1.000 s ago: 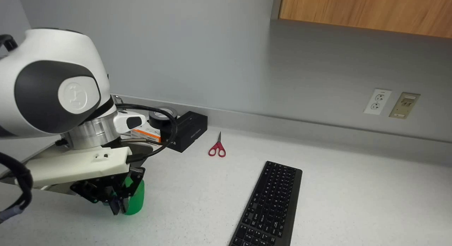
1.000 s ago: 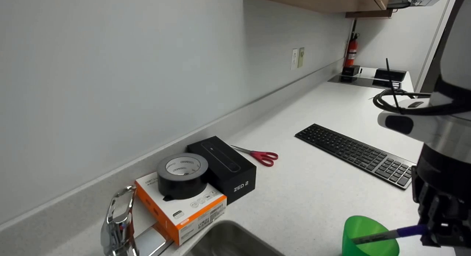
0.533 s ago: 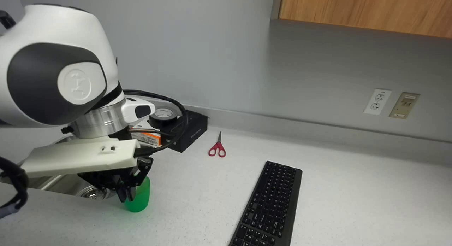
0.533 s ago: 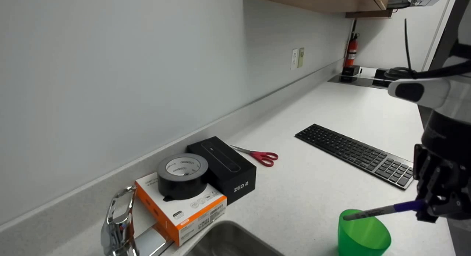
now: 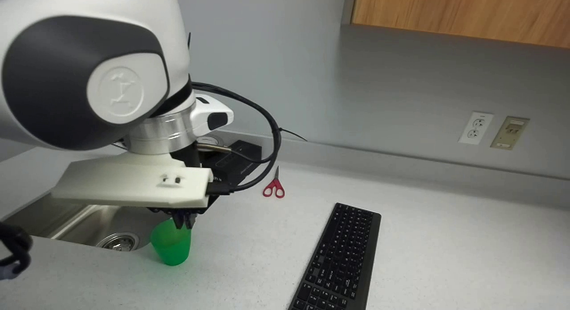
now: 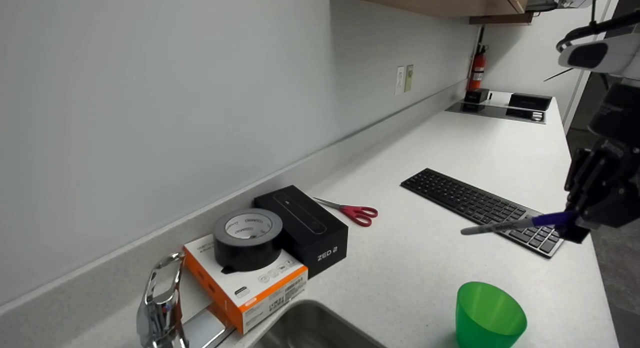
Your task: Place the marker on the counter
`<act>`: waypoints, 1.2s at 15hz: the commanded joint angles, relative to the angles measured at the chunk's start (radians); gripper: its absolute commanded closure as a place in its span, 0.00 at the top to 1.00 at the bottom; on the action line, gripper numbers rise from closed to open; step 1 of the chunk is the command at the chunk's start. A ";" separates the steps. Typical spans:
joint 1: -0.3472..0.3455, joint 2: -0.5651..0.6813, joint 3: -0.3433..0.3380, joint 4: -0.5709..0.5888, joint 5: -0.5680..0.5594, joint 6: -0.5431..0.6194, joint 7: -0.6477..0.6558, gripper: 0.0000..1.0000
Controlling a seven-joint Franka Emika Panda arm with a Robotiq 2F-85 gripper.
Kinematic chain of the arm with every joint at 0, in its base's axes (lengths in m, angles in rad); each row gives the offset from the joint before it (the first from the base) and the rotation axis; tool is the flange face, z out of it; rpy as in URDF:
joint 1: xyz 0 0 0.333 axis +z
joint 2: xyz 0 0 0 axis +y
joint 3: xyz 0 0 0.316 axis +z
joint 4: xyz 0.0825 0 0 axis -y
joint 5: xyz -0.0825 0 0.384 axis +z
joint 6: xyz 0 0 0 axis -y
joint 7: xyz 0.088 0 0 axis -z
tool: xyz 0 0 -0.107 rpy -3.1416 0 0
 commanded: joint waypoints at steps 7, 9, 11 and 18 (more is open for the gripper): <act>-0.087 0.457 -0.004 0.124 0.027 0.431 0.115 0.03; -0.086 0.578 0.015 0.165 0.027 0.479 0.151 0.03; -0.081 0.669 0.028 0.210 0.032 0.484 0.173 0.03; -0.091 0.767 0.051 0.306 0.091 0.419 0.132 0.45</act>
